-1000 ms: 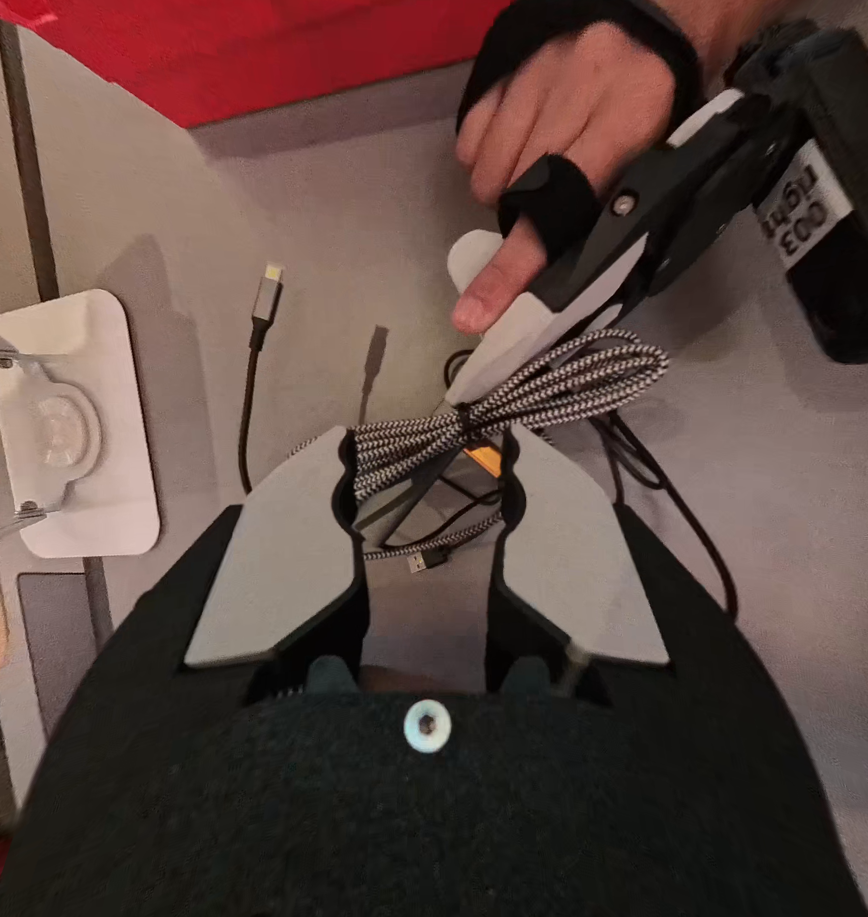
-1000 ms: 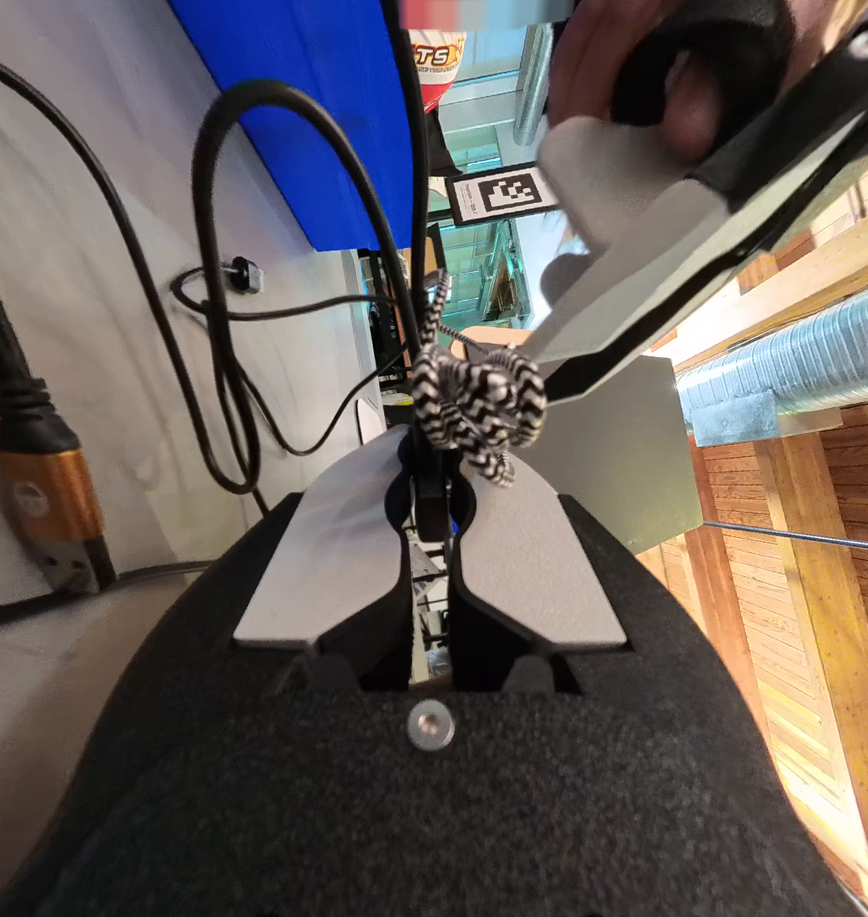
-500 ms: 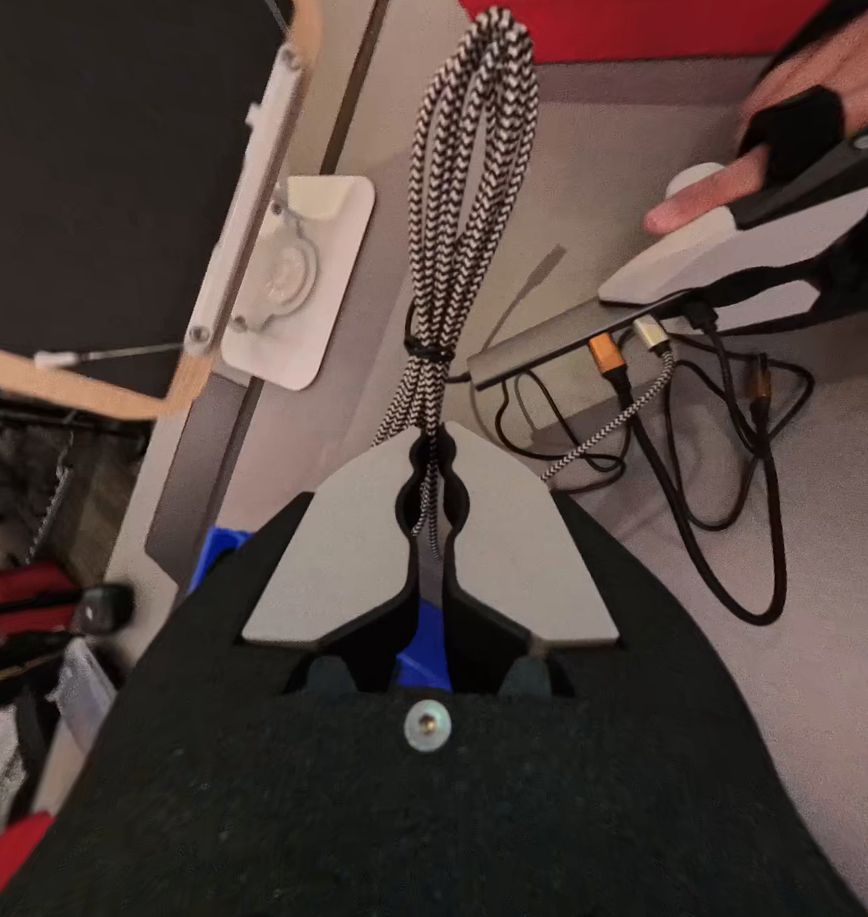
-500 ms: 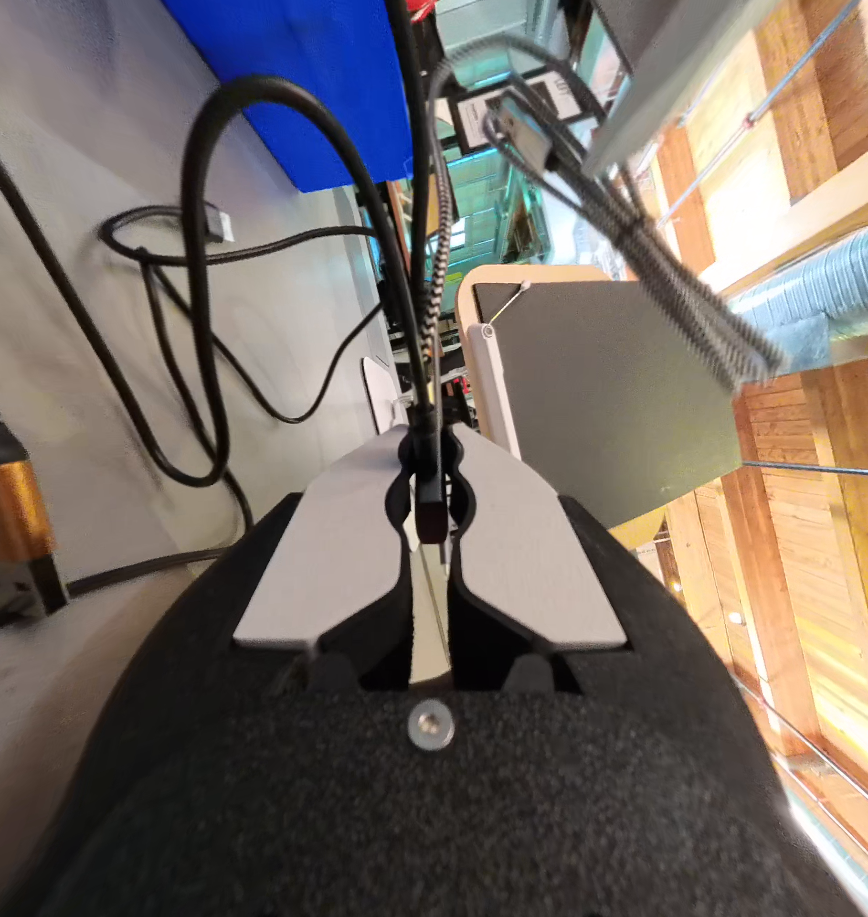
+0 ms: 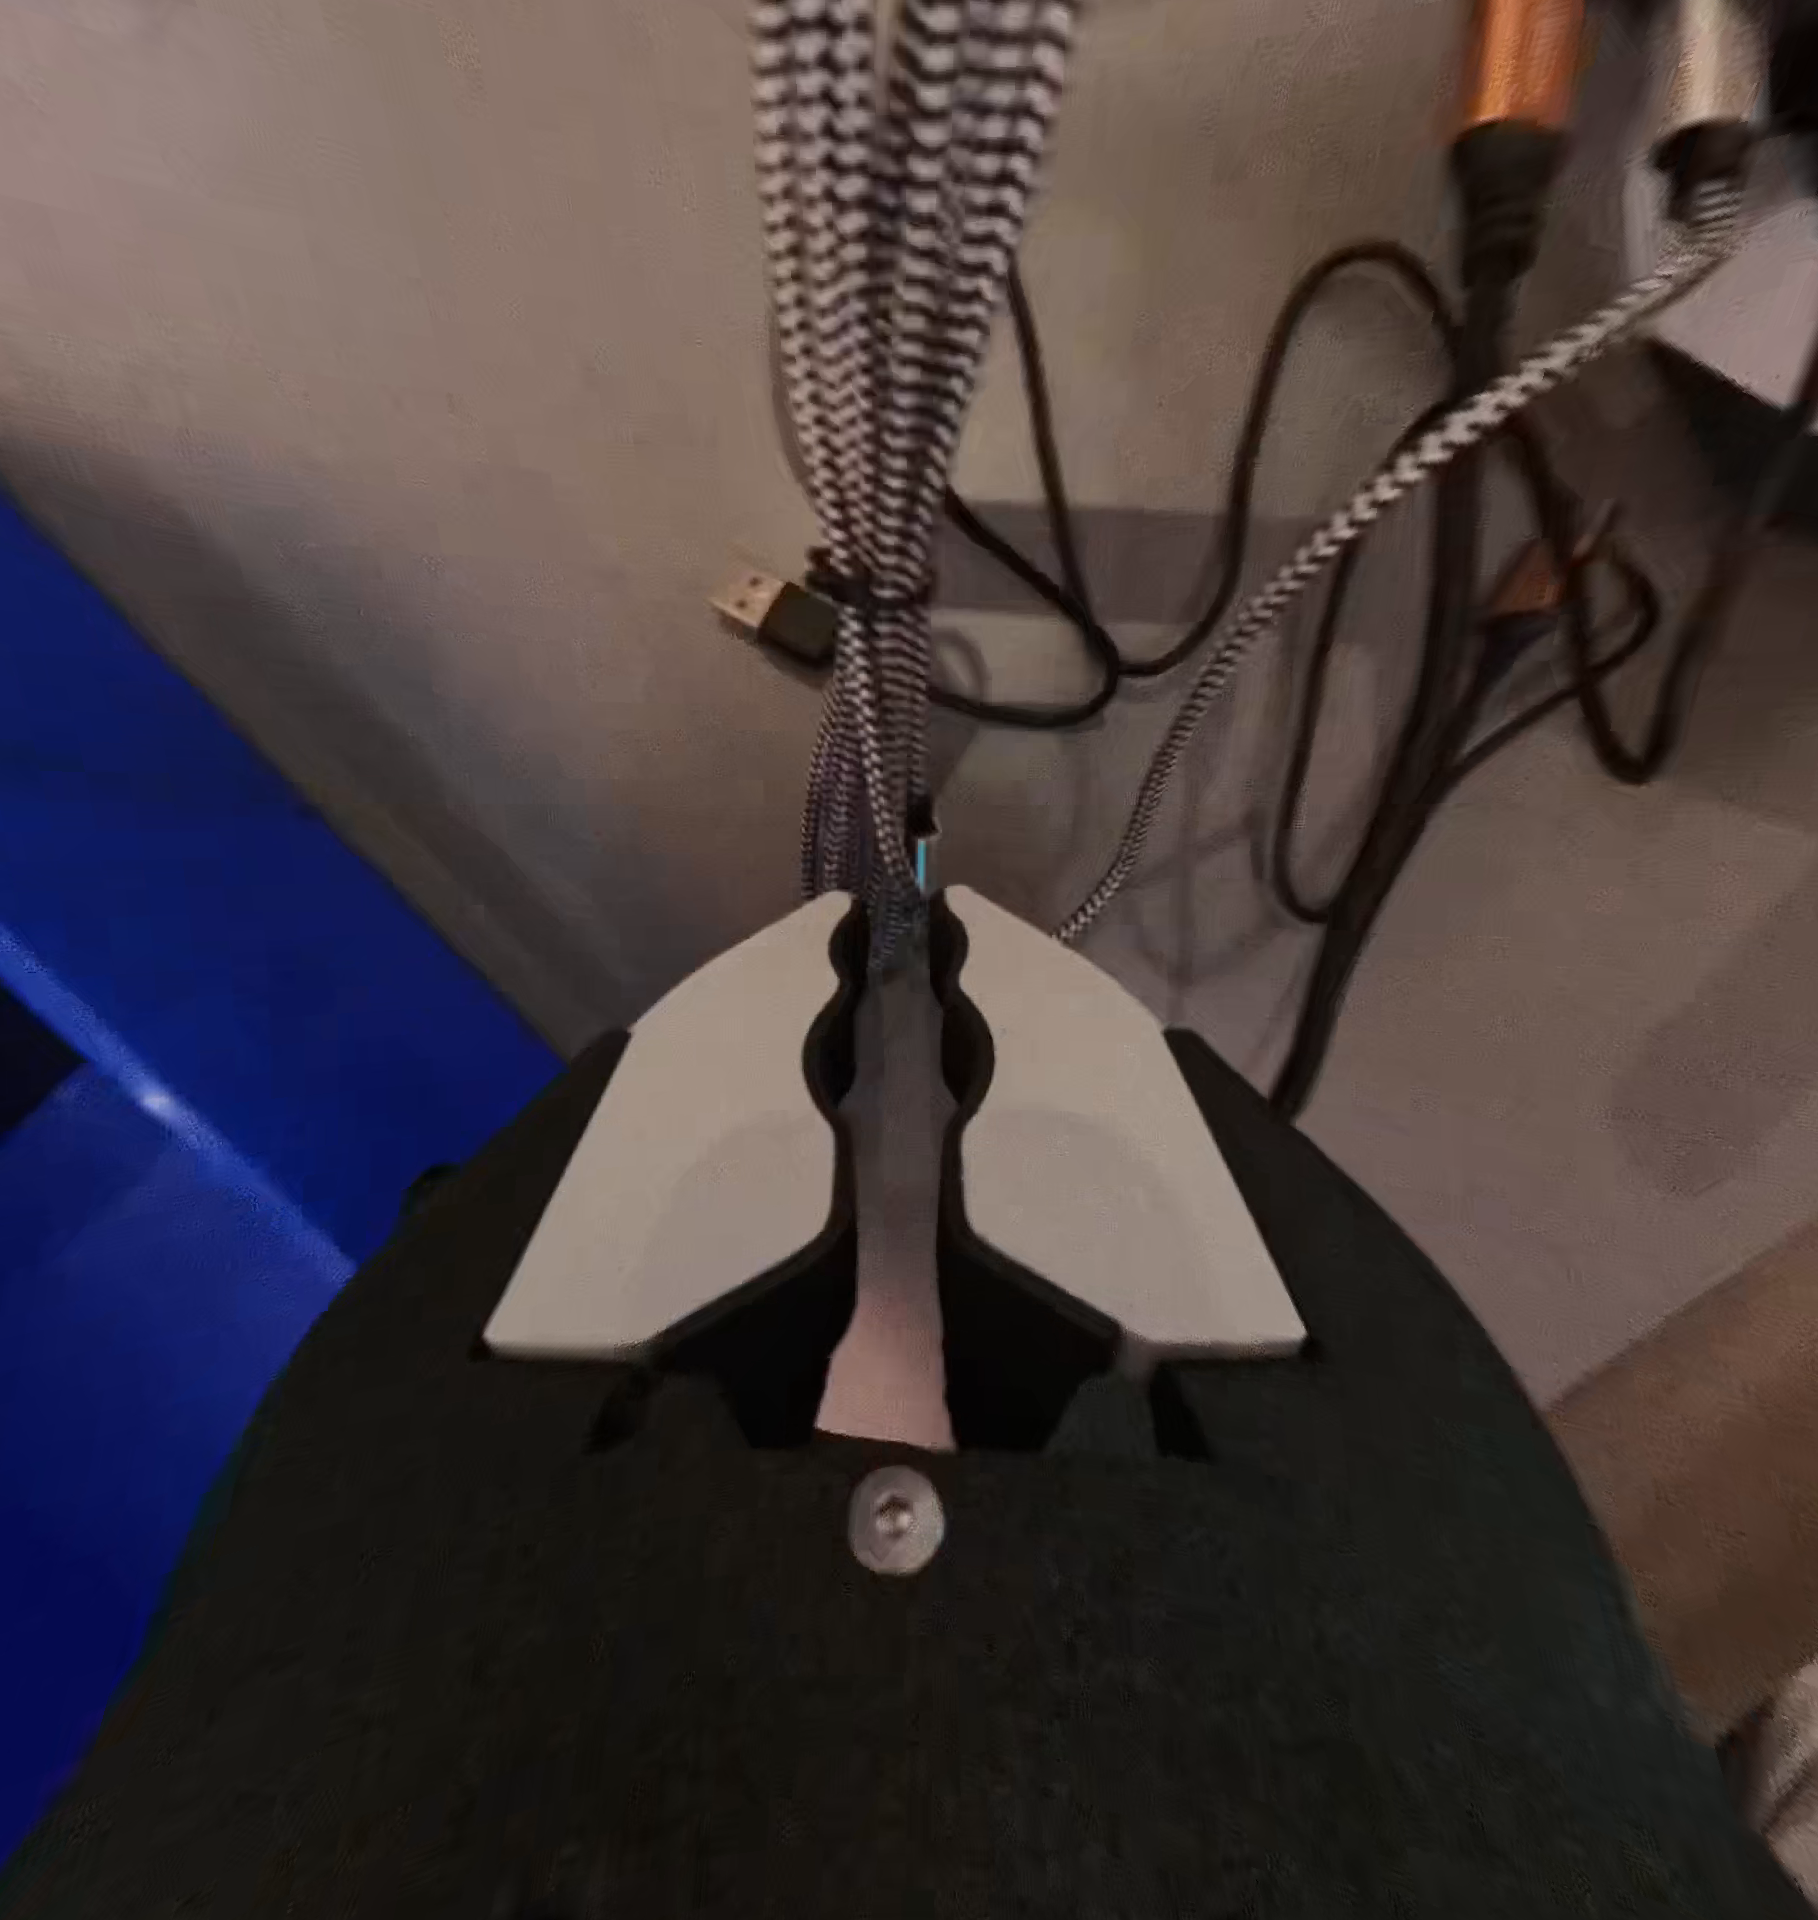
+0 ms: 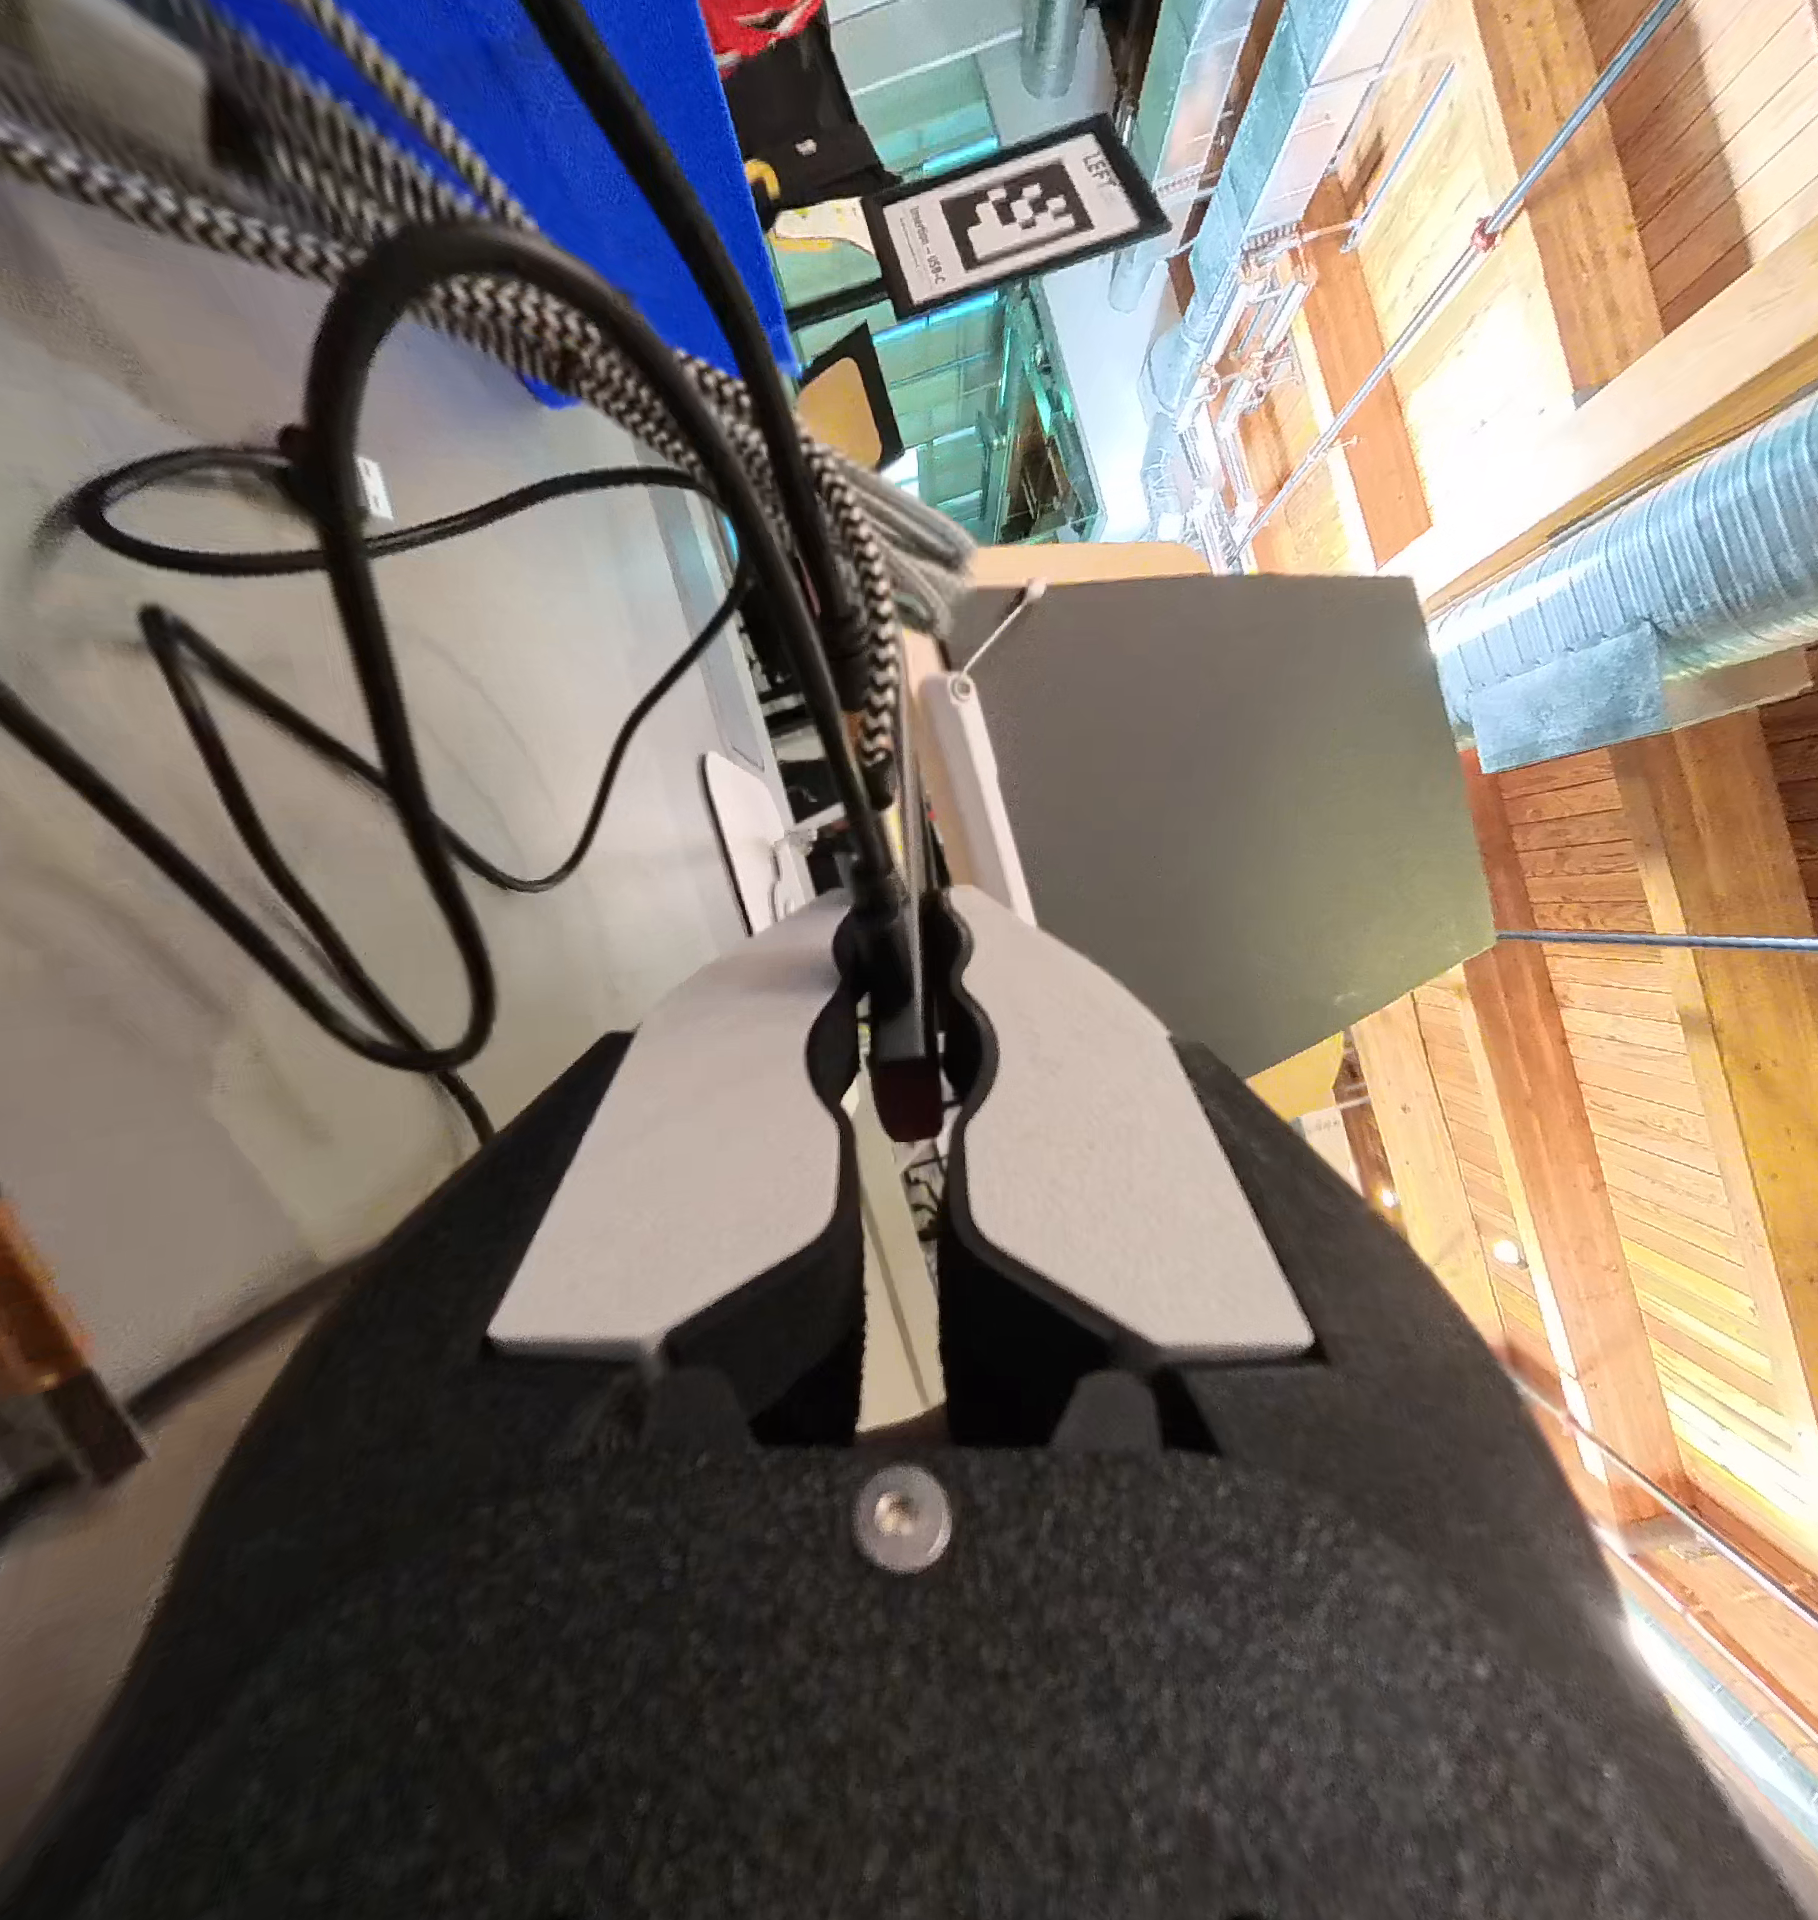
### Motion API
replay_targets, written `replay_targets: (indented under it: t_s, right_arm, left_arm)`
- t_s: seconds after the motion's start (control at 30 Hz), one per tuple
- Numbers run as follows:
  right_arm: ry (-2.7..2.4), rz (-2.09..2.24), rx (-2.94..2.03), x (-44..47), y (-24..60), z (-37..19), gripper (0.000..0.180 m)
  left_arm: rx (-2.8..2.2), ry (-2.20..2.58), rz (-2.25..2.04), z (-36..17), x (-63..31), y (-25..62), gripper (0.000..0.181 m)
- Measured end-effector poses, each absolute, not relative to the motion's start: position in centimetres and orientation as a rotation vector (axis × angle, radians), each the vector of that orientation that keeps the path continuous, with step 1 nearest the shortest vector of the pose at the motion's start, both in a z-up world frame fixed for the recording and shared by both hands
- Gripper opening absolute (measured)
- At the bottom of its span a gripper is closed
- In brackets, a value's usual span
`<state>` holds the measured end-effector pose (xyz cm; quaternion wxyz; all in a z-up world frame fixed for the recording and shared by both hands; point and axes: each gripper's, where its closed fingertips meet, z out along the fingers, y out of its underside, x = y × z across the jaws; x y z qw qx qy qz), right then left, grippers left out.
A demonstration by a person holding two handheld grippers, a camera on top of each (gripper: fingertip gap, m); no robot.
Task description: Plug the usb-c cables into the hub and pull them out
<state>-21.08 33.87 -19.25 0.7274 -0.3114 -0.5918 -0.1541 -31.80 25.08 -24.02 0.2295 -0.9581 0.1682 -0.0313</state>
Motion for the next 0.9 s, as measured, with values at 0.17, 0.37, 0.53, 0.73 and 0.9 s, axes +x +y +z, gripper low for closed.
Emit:
replay_targets:
  t_s: [0.17, 0.37, 0.53, 0.73, 0.9]
  right_arm:
    - [-1.285, -0.362, -0.661, -20.9, 33.6, -18.7, 0.009]
    - [-1.257, -0.38, -0.59, -20.6, 33.1, -18.0, 0.009]
    - [-1.258, -0.398, -0.543, -21.0, 32.3, -18.0, 0.009]
    - [-1.272, -0.407, -0.571, -20.8, 32.8, -18.4, 0.009]
    - [-1.281, -0.417, -0.587, -20.7, 33.2, -18.6, 0.01]
  left_arm:
    - [-2.593, 0.437, 0.101, -22.7, -33.0, 25.7, 0.014]
    - [-2.218, 0.578, 0.036, -15.3, -27.2, 27.8, 0.016]
    - [-2.18, 0.708, -0.191, -16.1, -23.7, 30.6, 0.026]
    - [-2.193, 0.776, -0.147, -18.7, -22.6, 31.2, 0.026]
    - [-2.172, 0.818, -0.094, -19.4, -22.2, 31.4, 0.016]
